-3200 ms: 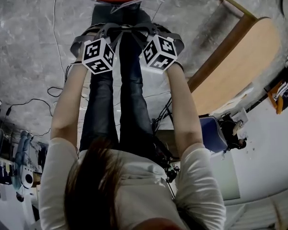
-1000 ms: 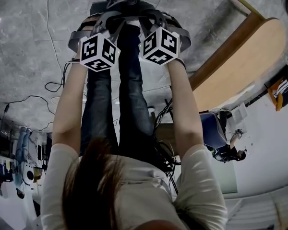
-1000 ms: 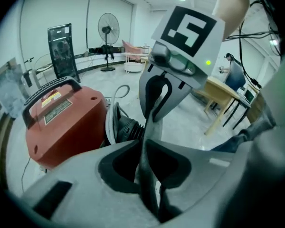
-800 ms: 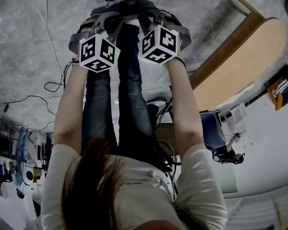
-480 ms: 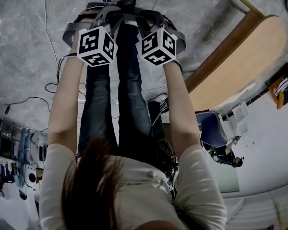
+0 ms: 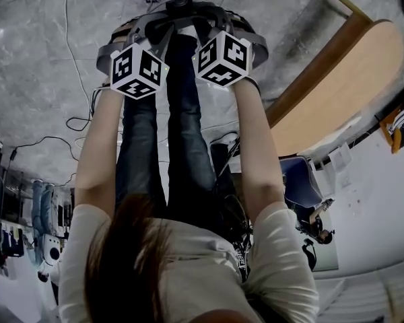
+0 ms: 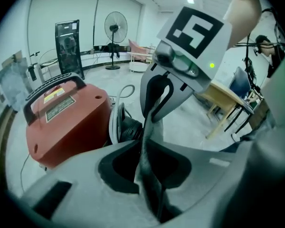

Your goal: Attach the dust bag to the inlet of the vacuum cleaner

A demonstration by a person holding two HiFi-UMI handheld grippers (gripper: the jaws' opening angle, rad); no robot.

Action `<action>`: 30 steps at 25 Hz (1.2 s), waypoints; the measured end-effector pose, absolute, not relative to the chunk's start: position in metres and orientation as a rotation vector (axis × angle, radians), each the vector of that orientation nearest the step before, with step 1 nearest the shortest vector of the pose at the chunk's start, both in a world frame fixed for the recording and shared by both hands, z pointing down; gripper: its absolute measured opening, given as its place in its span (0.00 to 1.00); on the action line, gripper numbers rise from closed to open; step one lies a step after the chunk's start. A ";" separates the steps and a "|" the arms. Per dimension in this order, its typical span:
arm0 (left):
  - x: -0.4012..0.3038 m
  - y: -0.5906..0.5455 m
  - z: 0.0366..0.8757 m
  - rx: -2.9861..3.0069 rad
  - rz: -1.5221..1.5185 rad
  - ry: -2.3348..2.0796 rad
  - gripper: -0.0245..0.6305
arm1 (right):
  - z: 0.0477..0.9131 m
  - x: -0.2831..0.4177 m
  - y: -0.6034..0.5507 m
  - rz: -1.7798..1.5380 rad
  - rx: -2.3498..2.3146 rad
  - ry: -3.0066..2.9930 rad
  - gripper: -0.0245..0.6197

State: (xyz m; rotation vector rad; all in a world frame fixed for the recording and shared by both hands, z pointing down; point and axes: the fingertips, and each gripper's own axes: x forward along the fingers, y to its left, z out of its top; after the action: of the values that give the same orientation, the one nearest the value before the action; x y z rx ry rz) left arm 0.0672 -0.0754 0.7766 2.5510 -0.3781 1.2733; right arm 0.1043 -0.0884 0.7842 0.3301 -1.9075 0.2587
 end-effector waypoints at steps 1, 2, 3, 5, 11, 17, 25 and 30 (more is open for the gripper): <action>0.067 -0.077 0.778 2.561 1.296 -0.357 0.13 | 0.785 0.104 -0.088 0.274 0.348 -1.911 0.11; 0.066 -0.078 0.779 2.575 1.322 -0.324 0.13 | 0.786 0.104 -0.087 0.298 0.374 -1.917 0.11; 0.067 -0.080 0.780 2.594 1.350 -0.278 0.13 | 0.786 0.104 -0.086 0.328 0.406 -1.924 0.11; 0.069 -0.084 0.780 2.645 1.412 -0.162 0.14 | 0.786 0.105 -0.084 0.383 0.461 -1.937 0.11; 0.071 -0.086 0.778 2.712 1.465 -0.053 0.15 | 0.786 0.106 -0.082 0.398 0.467 -1.944 0.11; 0.070 -0.077 0.779 2.647 1.339 -0.226 0.13 | 0.788 0.103 -0.093 0.241 0.296 -1.922 0.11; 0.072 -0.093 0.779 2.731 1.486 0.026 0.16 | 0.785 0.105 -0.087 0.398 0.470 -1.955 0.11; 0.073 -0.087 0.781 2.691 1.431 -0.051 0.14 | 0.786 0.107 -0.088 0.345 0.390 -1.946 0.11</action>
State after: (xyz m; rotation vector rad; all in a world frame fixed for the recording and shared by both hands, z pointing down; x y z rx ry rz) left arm 0.0734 -0.0869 0.7806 2.6913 -0.0507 1.4309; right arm 0.1069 -0.0883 0.7864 0.3904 -1.9458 0.3449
